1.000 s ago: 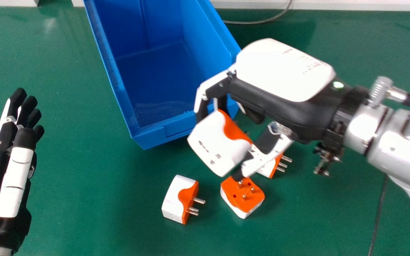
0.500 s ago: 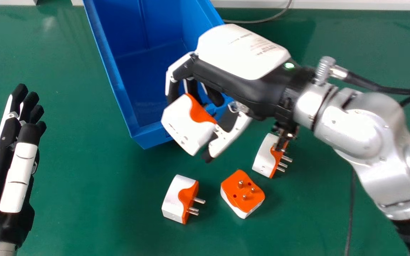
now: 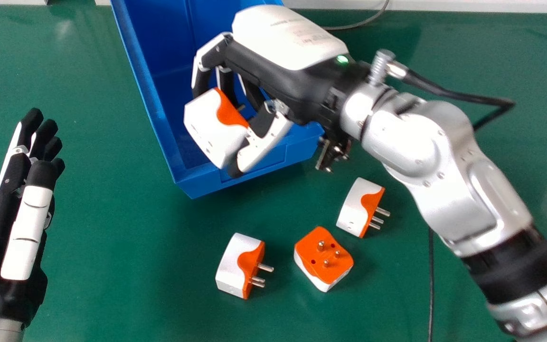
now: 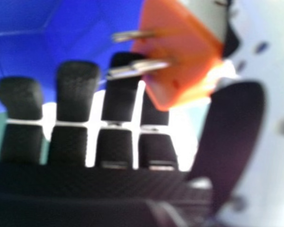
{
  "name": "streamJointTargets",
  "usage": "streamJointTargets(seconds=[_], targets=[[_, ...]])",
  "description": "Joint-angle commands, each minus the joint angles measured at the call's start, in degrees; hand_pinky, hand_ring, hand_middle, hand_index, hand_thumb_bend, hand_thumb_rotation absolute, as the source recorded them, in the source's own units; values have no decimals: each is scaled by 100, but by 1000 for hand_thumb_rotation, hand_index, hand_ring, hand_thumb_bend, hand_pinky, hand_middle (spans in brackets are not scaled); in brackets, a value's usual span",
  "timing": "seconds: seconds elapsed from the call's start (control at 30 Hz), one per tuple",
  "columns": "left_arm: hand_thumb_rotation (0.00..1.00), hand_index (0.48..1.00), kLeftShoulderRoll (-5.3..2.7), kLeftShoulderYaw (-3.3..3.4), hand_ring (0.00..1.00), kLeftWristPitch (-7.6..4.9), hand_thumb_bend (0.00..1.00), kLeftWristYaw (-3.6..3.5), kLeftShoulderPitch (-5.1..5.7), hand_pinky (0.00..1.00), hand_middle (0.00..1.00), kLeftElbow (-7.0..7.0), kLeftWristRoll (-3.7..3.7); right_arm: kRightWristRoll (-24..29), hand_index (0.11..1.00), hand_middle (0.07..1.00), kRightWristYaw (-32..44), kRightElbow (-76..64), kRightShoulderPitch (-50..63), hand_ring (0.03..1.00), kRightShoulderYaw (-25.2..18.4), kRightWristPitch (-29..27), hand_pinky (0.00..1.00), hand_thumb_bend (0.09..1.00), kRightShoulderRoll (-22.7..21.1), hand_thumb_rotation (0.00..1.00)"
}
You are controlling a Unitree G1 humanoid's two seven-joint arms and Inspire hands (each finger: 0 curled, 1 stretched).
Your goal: Pick all objects and put in blue box
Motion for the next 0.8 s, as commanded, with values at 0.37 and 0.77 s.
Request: streamJointTargets(seconds=[0.37,0.77], targets=[[936,961,1,-61,966,-67,731,6,64,975,961,-198,8,-344,480,362,-1121,2257,-1547,285,289,184,209,479,588,139],[946,960,-33,-96,966,-84,710,55,129,981,961,-245,-3,-353,484,427,-1805,4193,-2393,352,513,477,260,479,1180,139]])
